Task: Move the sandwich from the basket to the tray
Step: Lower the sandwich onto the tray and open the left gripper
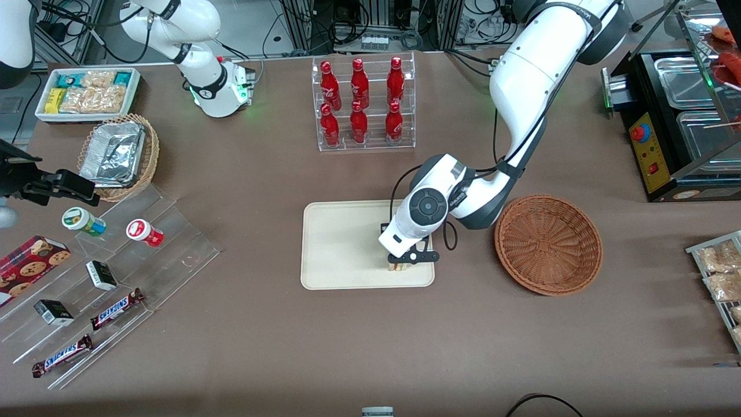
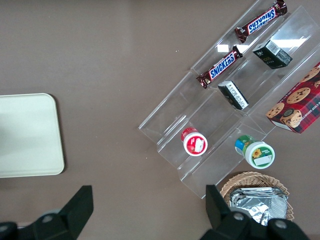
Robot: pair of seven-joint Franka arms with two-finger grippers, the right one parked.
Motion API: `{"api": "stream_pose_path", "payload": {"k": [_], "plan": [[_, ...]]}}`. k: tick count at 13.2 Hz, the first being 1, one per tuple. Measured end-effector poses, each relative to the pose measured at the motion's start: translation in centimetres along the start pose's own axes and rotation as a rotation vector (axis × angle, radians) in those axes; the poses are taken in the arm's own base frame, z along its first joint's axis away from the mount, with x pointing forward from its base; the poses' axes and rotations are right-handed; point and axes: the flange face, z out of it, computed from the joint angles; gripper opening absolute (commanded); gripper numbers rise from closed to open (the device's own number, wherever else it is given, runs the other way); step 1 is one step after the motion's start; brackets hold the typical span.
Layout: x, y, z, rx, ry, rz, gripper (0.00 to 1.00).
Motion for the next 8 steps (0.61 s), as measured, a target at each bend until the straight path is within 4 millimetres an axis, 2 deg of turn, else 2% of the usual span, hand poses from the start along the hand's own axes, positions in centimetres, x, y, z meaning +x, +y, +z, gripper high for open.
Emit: {"api": "stream_pose_path", "payload": {"k": [8], "plan": [[0.19,0.27,0.03,-0.006,0.017,0.006,1.0]]}}
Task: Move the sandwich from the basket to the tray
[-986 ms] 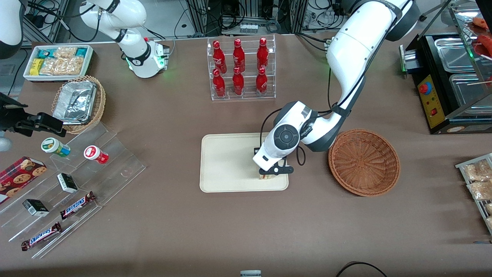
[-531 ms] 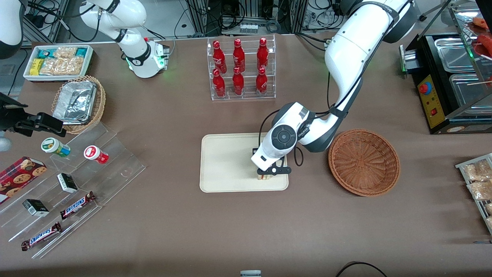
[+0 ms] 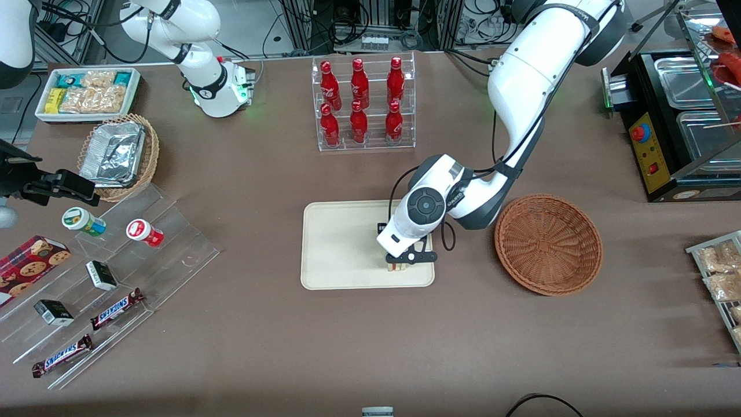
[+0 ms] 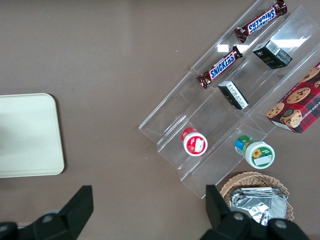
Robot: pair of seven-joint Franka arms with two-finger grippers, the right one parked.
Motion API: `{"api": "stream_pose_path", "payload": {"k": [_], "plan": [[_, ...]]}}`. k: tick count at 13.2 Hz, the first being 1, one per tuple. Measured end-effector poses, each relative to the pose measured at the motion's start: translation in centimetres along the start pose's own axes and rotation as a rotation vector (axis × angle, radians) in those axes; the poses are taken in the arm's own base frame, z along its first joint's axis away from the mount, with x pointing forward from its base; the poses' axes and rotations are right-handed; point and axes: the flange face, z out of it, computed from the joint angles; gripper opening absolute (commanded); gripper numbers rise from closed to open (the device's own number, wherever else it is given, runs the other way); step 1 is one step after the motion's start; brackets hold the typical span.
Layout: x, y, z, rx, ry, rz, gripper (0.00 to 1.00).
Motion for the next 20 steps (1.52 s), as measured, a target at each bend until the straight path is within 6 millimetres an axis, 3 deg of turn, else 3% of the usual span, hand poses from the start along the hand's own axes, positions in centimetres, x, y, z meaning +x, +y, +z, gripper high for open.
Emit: {"api": "stream_pose_path", "payload": {"k": [4,7,9,11,13,20], "plan": [[0.8,0.3,-2.2,-0.02,0.039,0.0,1.0],[1.5,0.0,-5.6,-0.035,0.086,-0.007,1.0],[2.1,-1.7,-8.6,-0.015,0.094,-0.032,1.0],[3.6,-4.7,-12.1,-0.02,0.122,-0.081,1.0],[5.3,-9.1,-15.3,-0.015,0.131,-0.122,1.0],[7.1,-20.7,-24.6,0.025,0.1,-0.245,1.0]]}}
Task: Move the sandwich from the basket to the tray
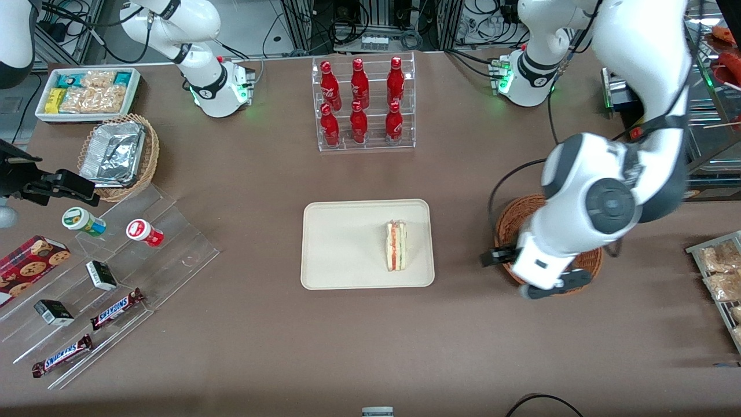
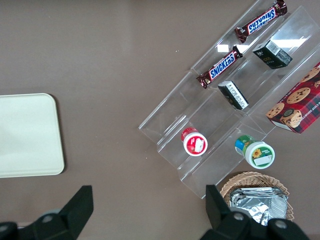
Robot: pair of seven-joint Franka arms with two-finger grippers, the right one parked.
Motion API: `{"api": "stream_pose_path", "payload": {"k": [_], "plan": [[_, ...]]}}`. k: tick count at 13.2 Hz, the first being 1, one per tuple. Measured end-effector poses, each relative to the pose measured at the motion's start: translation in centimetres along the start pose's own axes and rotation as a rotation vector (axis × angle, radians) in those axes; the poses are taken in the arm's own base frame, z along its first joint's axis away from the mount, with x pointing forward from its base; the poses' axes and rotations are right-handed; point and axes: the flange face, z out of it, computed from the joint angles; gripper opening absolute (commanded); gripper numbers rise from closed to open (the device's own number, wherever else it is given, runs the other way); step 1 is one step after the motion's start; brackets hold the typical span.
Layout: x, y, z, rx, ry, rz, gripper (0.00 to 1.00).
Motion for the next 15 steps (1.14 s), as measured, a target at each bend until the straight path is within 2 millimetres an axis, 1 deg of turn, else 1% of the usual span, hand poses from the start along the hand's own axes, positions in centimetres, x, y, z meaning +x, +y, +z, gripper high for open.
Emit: {"api": "stream_pose_path", "payload": {"k": [2,4,7,8,10,12,13,15], "plan": [[0.0,-2.1,-2.2,0.012,-0.001,-0.018,1.0],[-0.4,-4.4,-4.4,0.041,-0.029,0.025,1.0],[-1.0,-9.6,-8.8,0.069,-0.055,0.095,1.0],[-1.5,-11.3,-10.5,0.077,-0.057,0.105,1.0],[-2.9,-14.0,-13.3,0.098,-0.071,0.122,1.0],[-4.2,-15.7,-15.1,0.113,-0.075,0.136,1.0],[-5.0,-16.0,-15.7,0.119,-0.074,0.144,1.0],[-6.8,-15.9,-16.7,0.129,-0.066,0.154,1.0]]}}
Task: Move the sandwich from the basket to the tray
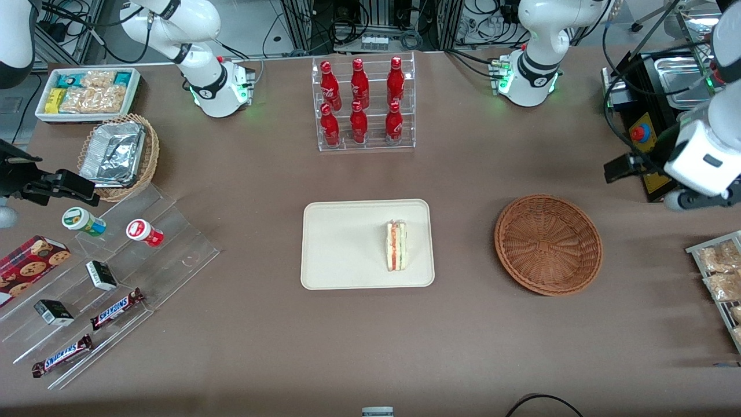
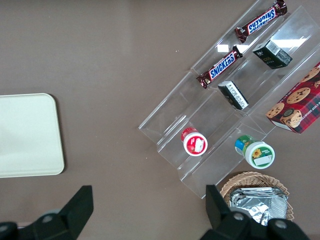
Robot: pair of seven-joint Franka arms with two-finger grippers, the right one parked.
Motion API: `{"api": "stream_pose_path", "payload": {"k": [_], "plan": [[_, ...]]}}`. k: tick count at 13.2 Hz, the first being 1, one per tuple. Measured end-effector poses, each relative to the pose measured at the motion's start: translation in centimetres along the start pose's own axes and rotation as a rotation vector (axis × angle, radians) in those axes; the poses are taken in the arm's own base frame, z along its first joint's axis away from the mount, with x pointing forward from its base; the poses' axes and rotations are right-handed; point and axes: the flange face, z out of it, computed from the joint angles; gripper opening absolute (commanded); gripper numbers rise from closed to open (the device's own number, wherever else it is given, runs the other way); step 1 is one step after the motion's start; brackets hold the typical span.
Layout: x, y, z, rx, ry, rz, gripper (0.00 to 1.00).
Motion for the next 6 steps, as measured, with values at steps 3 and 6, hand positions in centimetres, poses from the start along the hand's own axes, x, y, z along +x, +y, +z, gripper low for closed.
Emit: {"api": "stream_pose_path", "payload": {"k": [3,6], "plan": [[-2.5,-0.6,-1.4,0.015,0.013,-0.005,1.0],[-3.5,-2.3,-2.2,0.013,0.018,0.009,1.0]]}}
